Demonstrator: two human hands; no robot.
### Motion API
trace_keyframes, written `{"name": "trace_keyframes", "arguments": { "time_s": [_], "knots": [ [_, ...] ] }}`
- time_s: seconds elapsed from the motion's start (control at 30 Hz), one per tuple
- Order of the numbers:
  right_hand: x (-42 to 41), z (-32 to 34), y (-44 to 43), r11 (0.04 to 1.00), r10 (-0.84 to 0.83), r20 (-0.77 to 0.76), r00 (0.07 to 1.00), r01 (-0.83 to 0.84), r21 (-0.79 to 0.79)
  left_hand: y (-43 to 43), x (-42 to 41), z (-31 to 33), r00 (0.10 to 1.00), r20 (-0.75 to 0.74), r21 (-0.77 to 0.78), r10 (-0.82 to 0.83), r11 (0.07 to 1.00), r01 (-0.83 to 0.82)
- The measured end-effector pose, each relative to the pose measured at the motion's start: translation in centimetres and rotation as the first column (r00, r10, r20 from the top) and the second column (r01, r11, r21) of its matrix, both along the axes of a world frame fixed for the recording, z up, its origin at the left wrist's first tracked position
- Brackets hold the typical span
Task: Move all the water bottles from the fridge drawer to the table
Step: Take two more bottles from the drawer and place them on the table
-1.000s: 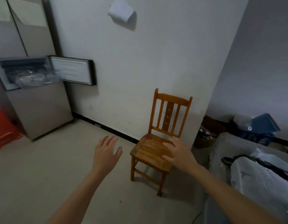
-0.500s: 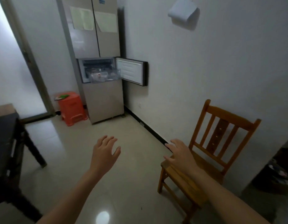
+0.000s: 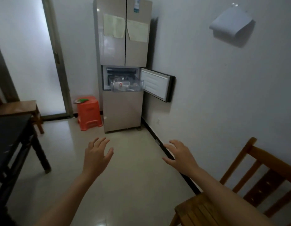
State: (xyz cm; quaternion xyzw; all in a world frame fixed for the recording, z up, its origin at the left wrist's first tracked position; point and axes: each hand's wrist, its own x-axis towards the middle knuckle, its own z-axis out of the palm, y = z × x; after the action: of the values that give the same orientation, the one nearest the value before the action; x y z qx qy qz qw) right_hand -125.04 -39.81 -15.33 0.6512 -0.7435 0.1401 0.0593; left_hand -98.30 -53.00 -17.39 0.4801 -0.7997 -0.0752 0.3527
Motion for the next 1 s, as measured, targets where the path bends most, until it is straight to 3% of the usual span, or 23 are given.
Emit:
{"name": "trace_keyframes", "arguments": {
  "time_s": [0.17,0.37,0.63,1.0],
  "knots": [
    [-3.4,-1.0,-5.4,0.994,0.040,-0.040,0.998,-0.036,0.100,-3.9,-2.3,-1.3,1.000,0.005,0.038,0.014,0.999,-0.015],
    [-8.2,-2.4,-12.5,0.996,0.060,0.024,0.998,-0.061,0.066,-9.8,-5.2,-2.8,0.995,0.022,0.078,0.096,0.992,-0.098],
    [-15.7,-1.9,-24.1,0.995,0.093,0.095,0.991,-0.097,0.030,-19.3,-14.4,0.1,0.993,0.014,-0.008,0.117,0.993,-0.117],
    [-20.3,-2.4,-38.2,0.974,0.214,0.087,0.973,-0.219,0.050,-29.8,-18.9,-0.1,0.979,0.052,-0.007,0.199,0.980,-0.199]
  ]
}}
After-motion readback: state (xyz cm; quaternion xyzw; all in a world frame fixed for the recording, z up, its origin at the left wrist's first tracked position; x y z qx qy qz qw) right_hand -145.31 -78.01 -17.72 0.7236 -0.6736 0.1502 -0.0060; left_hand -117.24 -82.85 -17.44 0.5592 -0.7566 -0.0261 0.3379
